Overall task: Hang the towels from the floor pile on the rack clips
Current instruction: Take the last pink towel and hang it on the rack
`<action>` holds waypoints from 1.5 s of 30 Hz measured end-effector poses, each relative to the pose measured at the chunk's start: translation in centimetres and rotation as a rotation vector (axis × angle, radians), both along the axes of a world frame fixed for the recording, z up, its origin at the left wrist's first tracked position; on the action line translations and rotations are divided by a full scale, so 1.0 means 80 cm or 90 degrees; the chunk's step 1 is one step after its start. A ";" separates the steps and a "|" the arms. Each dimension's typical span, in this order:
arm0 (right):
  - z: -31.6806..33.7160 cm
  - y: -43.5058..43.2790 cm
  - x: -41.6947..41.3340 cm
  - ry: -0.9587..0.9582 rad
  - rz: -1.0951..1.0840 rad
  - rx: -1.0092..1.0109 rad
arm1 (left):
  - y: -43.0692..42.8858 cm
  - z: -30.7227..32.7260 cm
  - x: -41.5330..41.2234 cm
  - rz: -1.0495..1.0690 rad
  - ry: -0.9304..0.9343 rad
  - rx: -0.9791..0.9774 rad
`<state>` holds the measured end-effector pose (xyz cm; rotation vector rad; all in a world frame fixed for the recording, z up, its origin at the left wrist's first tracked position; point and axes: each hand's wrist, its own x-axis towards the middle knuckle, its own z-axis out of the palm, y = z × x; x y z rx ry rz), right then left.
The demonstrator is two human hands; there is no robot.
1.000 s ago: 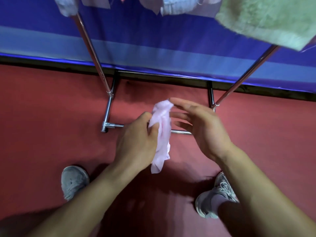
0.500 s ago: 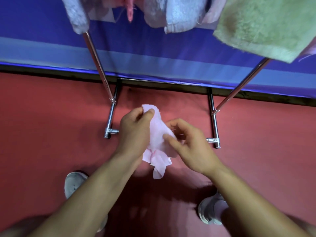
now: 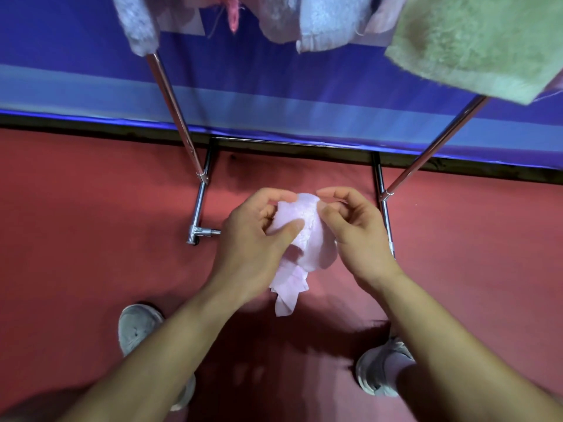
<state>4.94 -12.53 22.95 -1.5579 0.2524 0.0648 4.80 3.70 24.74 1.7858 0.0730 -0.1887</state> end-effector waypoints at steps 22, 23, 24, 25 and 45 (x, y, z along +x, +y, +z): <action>-0.017 0.021 -0.026 -0.134 0.181 -0.306 | 0.000 -0.009 0.003 0.151 0.055 0.029; -0.015 0.020 -0.025 -0.133 0.177 -0.296 | 0.001 -0.007 0.004 0.141 0.054 0.032; -0.013 0.018 -0.023 -0.130 0.169 -0.284 | 0.002 -0.007 0.004 0.128 0.055 0.038; -0.011 0.016 -0.022 -0.131 0.158 -0.276 | 0.004 -0.007 0.004 0.113 0.058 0.047; 0.018 -0.039 0.003 -0.187 -0.030 -0.254 | 0.058 -0.015 0.002 -0.124 -0.105 0.552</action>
